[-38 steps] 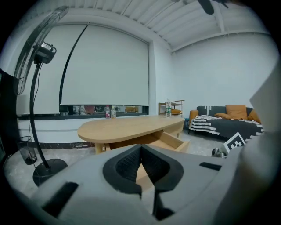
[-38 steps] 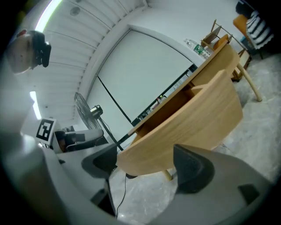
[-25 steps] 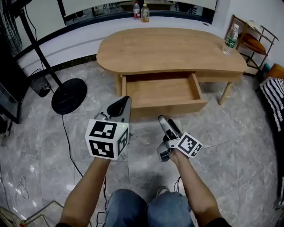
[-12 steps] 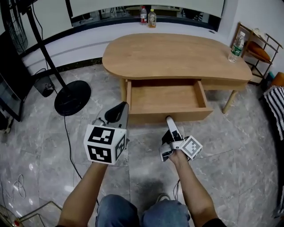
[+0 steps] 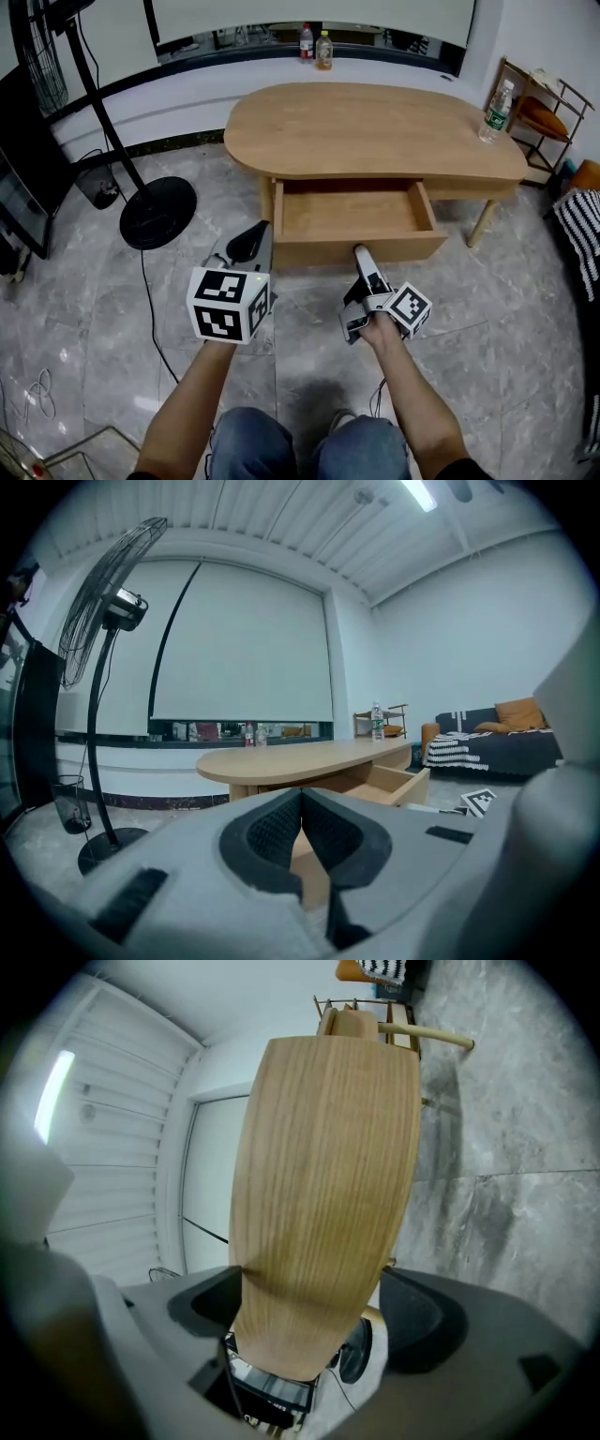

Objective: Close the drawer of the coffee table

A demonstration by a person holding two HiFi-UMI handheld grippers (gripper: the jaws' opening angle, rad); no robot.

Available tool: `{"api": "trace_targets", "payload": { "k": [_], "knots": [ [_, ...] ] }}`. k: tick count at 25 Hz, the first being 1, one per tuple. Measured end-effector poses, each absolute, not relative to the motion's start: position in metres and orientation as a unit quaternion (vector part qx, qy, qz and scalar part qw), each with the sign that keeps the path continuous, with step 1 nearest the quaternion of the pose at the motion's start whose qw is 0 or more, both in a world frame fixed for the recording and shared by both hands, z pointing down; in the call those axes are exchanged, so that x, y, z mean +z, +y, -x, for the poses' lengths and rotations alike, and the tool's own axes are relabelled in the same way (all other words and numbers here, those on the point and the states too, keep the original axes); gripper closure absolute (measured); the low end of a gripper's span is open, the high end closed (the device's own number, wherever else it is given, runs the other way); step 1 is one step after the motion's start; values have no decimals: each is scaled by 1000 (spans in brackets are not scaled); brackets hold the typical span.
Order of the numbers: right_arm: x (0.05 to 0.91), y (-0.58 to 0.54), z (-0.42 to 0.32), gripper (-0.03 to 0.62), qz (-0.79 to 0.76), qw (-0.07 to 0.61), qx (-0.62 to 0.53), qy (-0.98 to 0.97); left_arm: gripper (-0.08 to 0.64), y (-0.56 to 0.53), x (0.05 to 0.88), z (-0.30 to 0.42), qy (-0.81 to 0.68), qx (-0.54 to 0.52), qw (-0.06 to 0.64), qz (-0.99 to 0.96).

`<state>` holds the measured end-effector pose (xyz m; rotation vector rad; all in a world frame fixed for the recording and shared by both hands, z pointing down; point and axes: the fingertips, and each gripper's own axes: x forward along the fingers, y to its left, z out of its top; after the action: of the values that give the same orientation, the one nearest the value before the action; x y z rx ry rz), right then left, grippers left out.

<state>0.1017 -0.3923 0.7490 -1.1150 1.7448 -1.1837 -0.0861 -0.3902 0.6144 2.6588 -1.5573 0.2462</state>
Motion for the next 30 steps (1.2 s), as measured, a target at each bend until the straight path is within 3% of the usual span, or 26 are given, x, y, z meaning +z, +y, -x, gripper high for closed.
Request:
{"api": "trace_targets", "payload": {
  "k": [4,8,30],
  "knots": [
    [744,-391,-102,200,444,357,-465,678,557,-387,619,85,-506,82,28,-858],
    [739,-394,-99,175,438,362,-481,667,557,-388,618,86,-511,76,33,-856],
    [740,-458,-105,169,437,357,-483,670,557,-419,637,69,-516,87,28,-851]
  ]
}}
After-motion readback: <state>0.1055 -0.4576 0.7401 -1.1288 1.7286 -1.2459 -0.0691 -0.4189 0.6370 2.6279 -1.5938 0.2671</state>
